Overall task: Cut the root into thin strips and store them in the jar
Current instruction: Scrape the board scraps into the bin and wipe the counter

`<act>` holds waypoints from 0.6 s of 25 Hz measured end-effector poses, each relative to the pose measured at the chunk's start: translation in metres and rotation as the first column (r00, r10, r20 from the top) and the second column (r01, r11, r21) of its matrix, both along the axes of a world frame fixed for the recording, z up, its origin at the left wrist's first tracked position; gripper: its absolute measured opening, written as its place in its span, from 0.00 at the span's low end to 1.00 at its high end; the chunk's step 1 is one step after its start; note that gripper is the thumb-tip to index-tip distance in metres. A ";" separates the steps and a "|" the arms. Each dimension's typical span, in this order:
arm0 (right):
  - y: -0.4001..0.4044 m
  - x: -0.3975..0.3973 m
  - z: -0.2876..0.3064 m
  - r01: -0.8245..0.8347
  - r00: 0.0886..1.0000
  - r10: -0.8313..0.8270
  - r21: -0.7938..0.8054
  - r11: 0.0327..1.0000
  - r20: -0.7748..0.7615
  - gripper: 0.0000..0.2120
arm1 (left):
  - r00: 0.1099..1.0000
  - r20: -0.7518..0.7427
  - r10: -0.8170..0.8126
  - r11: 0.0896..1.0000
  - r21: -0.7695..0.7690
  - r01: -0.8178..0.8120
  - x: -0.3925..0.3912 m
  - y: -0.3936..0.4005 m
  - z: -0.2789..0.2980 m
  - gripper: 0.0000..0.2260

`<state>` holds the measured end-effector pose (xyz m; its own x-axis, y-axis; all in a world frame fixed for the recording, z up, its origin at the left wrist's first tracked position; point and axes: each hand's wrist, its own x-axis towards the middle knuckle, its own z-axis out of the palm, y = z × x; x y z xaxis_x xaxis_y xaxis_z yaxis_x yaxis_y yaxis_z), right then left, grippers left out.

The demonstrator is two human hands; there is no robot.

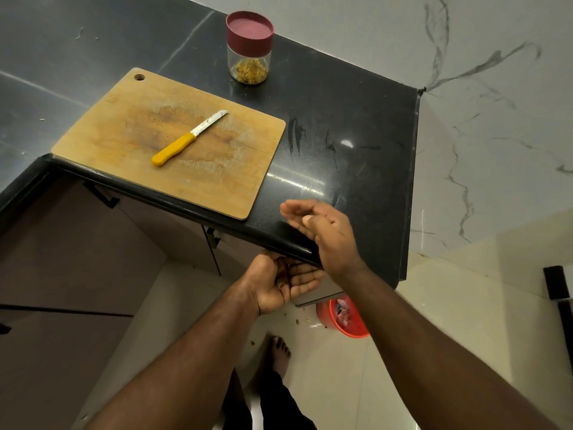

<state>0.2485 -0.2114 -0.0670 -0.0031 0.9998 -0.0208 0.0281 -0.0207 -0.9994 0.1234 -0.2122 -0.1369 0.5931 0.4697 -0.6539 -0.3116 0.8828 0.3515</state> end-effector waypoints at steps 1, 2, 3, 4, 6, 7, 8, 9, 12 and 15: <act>-0.004 -0.004 -0.001 -0.018 0.999 0.018 -0.002 1.000 0.045 0.18 | 1.000 -0.005 0.004 1.000 0.013 -0.004 -0.001 -0.001 0.002 0.25; -0.012 -0.007 -0.003 -0.026 0.998 0.027 -0.016 1.000 0.065 0.17 | 1.000 -0.010 0.008 1.000 0.017 -0.008 -0.001 -0.001 -0.001 0.24; -0.023 -0.010 -0.007 -0.029 0.999 0.031 -0.048 0.998 0.039 0.17 | 1.000 -0.020 0.020 1.000 0.015 -0.019 -0.002 -0.002 -0.001 0.22; -0.035 -0.015 -0.012 -0.021 1.000 0.022 -0.081 0.997 0.014 0.17 | 0.998 -0.044 0.040 0.999 0.006 -0.040 -0.002 -0.003 -0.002 0.20; -0.061 -0.020 -0.023 0.081 0.996 -0.077 -0.111 0.990 0.041 0.16 | 0.992 -0.103 0.078 0.997 -0.009 -0.079 0.000 -0.010 -0.006 0.18; -0.073 -0.021 -0.031 0.161 0.986 -0.154 -0.123 0.979 0.065 0.15 | 0.988 -0.117 0.096 0.995 -0.018 -0.099 0.004 -0.015 -0.007 0.17; -0.082 -0.021 -0.039 0.250 0.967 -0.242 -0.140 0.958 0.075 0.14 | 0.985 -0.120 0.122 0.991 -0.040 -0.127 0.009 -0.021 -0.010 0.16; -0.091 -0.019 -0.049 0.329 0.944 -0.320 -0.159 0.931 0.076 0.14 | 0.981 -0.126 0.151 0.984 -0.075 -0.161 0.015 -0.027 -0.014 0.14; -0.113 -0.008 -0.078 0.521 0.848 -0.528 -0.268 0.810 0.050 0.14 | 0.968 -0.157 0.196 0.964 -0.151 -0.219 0.036 -0.048 -0.034 0.17; -0.127 0.020 -0.103 0.654 0.697 -0.717 -0.404 0.639 -0.006 0.11 | 0.975 -0.157 0.156 0.968 -0.170 -0.182 0.077 -0.076 -0.042 0.21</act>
